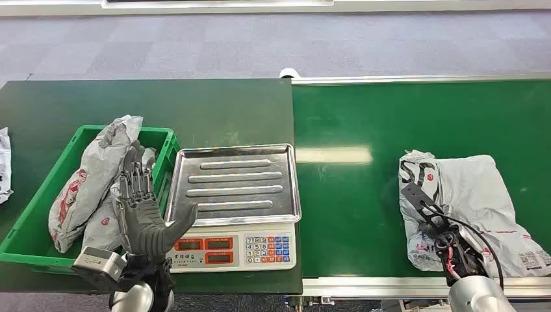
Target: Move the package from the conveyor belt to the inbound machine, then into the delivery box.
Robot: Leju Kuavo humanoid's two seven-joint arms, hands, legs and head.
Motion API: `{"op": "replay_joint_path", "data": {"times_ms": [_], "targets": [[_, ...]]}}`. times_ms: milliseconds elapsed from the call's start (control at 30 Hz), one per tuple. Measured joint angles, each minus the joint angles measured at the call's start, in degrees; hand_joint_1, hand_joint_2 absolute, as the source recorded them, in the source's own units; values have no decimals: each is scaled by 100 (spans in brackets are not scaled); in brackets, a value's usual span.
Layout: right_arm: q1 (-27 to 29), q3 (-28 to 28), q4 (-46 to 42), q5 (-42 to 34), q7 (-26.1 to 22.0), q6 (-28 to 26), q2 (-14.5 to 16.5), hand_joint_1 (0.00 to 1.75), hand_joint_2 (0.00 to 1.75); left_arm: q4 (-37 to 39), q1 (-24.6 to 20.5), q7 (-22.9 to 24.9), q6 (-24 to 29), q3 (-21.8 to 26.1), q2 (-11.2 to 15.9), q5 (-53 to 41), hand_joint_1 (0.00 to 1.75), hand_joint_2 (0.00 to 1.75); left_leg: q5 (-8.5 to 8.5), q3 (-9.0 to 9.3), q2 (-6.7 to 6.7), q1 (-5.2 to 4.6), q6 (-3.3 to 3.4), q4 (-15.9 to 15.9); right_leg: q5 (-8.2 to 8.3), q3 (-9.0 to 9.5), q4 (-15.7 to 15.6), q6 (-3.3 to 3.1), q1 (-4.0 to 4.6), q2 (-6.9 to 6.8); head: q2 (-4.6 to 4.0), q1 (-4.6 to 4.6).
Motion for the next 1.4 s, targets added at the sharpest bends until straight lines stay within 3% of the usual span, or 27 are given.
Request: {"op": "replay_joint_path", "data": {"times_ms": [133,267,500,767,1033,1400], "targets": [[198,-12,-404,-164,-409,-285,142,175,175,-82,95,-1,7,9,-2,-33,0,175,0,-3,3,1,0,0,1,-4,1,-1,2,3,0,-1],[659,153,-1674,-454,-925,-637,452,175,175,-225,248,-59,49,19,-4,-45,0,175,1,-16,0,3,-1,-1,0,-21,2,-1,5,1,0,-3],[1221,954,-3772,-977,-2048,-1384,837,175,175,-266,269,-148,88,33,-17,-27,0,175,0,-27,7,4,-2,-3,-2,-35,3,-2,7,7,0,-2],[1281,1706,-4800,-2394,-2861,-543,1155,175,175,-186,126,-156,27,25,-14,44,0,175,2,-32,6,2,-2,-2,1,-35,3,-1,5,4,-1,-1],[530,3046,-4732,-1589,-2745,559,1579,175,175,102,-465,9,-220,-3,-4,-81,0,175,6,-33,6,8,-3,-3,1,-37,7,-2,10,4,0,-1],[-408,4515,-3149,-1135,-2932,752,2286,175,175,220,-718,246,113,529,6,-150,0,175,7,-46,3,8,-2,-3,-1,-49,9,-3,10,1,0,0]]}}
